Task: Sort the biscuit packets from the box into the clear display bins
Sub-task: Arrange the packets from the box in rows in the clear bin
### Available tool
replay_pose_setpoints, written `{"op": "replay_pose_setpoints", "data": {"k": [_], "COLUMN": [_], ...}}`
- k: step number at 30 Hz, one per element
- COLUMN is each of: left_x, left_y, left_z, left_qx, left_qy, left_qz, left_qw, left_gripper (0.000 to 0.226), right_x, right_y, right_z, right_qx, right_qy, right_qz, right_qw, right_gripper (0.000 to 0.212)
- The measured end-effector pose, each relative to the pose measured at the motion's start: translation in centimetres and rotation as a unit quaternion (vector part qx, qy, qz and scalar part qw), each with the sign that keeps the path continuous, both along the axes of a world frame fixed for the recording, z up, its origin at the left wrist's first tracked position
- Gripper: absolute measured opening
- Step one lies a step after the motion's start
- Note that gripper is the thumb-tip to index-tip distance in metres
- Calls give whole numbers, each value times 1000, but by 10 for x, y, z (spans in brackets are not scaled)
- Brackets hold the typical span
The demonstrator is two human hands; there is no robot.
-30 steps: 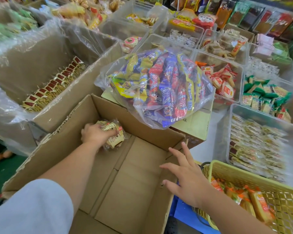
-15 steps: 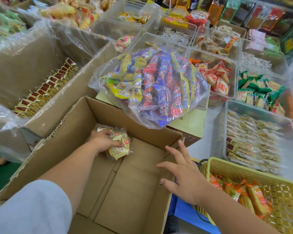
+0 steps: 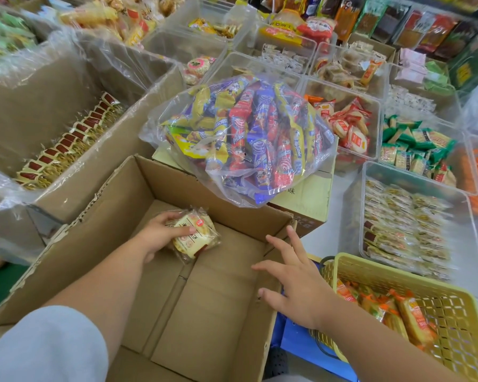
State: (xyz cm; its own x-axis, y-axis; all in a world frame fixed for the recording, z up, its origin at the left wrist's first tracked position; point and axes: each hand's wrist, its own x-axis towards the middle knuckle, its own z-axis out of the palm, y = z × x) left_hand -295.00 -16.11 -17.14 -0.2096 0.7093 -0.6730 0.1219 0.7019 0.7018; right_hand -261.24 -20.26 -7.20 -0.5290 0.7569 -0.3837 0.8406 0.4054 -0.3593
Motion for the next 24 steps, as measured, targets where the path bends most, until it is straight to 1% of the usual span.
{"op": "replay_pose_setpoints", "data": {"k": [2, 6, 8, 11, 13, 15, 18, 20, 24], "left_x": [-1, 1, 10, 27, 37, 47, 66, 74, 74], "left_y": [1, 5, 7, 9, 6, 1, -7, -11, -21], "left_z": [1, 4, 6, 8, 10, 13, 21, 25, 30], "left_qx": [-7, -3, 8, 1, -9, -15, -14, -4, 20], "left_qy": [-9, 1, 43, 145, 177, 216, 301, 334, 343], "left_qz": [7, -11, -22, -29, -42, -85, -154, -153, -134], "left_qw": [1000, 1000, 999, 989, 983, 973, 941, 930, 930], "left_gripper": [64, 76, 85, 98, 95, 92, 91, 87, 78], "right_x": [0, 1, 0, 0, 0, 1, 1, 1, 3], "right_y": [0, 0, 0, 0, 1, 1, 2, 2, 1], "right_z": [-1, -1, -1, -1, -1, -2, -2, -3, -5], "right_qx": [1, 2, 2, 2, -1, 0, 2, 3, 9], "right_qy": [-1, 0, 1, 5, 6, 7, 11, 13, 12], "right_qz": [0, -1, -1, -3, -4, -2, -5, -7, -7], "right_qw": [1000, 1000, 1000, 1000, 1000, 1000, 1000, 1000, 1000], "right_gripper": [52, 53, 54, 53, 53, 54, 55, 55, 55]}}
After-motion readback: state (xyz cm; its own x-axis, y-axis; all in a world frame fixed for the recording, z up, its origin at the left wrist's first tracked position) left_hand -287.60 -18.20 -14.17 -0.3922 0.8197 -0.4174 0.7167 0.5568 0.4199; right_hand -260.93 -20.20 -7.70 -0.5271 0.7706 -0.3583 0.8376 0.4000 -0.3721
